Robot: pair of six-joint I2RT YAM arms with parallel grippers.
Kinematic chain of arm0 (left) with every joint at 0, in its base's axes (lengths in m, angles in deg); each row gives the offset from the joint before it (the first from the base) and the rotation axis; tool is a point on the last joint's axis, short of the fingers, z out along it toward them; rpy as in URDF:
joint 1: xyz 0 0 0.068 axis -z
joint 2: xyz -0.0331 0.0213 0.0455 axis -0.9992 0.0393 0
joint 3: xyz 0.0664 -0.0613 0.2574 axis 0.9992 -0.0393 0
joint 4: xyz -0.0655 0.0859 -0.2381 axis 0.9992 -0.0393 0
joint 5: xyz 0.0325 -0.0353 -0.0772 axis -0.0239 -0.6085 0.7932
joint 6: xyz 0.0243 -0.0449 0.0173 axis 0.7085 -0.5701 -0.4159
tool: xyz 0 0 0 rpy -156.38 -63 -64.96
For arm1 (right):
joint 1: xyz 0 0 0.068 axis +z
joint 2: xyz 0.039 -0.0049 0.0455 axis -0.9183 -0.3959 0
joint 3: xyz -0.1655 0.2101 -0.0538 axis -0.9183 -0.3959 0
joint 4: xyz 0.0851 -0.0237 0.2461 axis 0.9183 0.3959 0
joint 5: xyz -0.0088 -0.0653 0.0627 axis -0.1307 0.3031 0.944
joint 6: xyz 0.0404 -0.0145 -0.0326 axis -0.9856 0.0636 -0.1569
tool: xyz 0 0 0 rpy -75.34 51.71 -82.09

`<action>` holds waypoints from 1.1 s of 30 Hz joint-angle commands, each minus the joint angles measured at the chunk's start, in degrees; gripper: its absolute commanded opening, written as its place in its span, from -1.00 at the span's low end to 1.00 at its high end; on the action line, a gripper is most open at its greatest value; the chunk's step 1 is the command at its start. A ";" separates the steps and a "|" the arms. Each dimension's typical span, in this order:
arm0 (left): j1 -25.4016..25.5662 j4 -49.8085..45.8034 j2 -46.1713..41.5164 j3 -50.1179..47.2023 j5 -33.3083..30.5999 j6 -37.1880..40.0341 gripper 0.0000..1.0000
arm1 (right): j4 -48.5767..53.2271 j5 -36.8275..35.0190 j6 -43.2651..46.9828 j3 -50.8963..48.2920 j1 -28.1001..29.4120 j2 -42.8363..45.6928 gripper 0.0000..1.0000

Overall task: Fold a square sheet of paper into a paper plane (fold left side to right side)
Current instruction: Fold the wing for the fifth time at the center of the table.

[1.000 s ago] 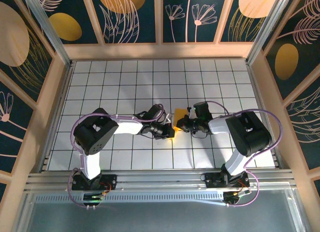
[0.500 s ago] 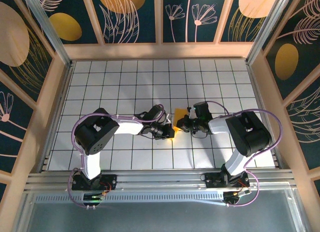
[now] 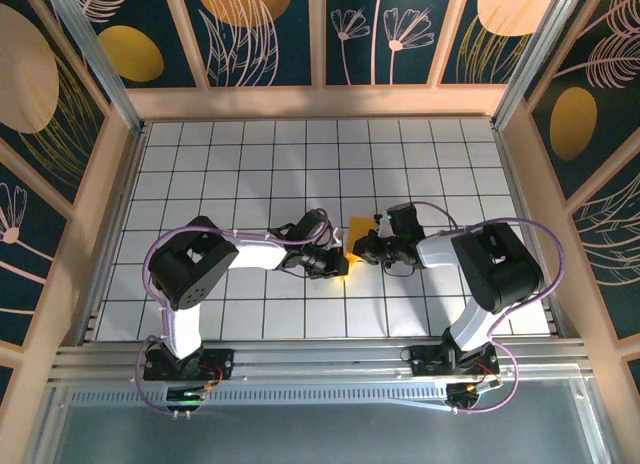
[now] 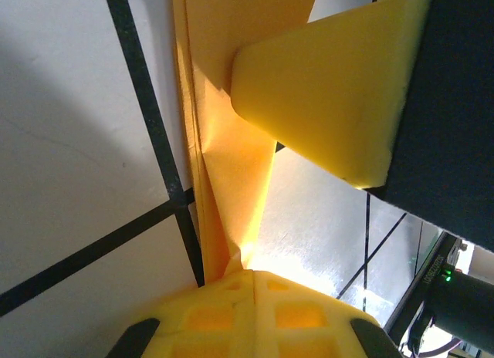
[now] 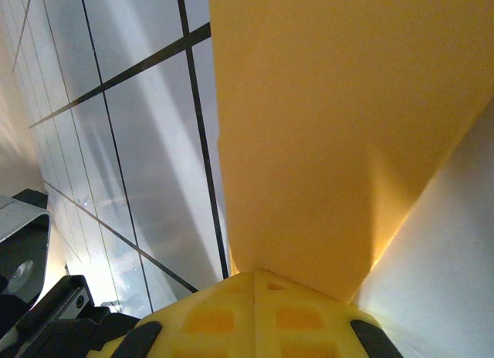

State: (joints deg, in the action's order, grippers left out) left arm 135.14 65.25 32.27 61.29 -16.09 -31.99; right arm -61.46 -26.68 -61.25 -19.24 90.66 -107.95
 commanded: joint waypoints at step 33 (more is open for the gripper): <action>0.06 -1.44 -2.32 -1.72 -3.73 0.15 -0.98 | 8.73 -7.65 2.62 -0.63 -0.69 -3.71 -1.00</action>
State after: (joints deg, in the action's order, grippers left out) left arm 135.12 65.23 30.76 60.42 -18.95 -32.01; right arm -60.35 -26.60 -61.07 -18.61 90.66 -108.21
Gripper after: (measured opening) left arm 0.044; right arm 0.047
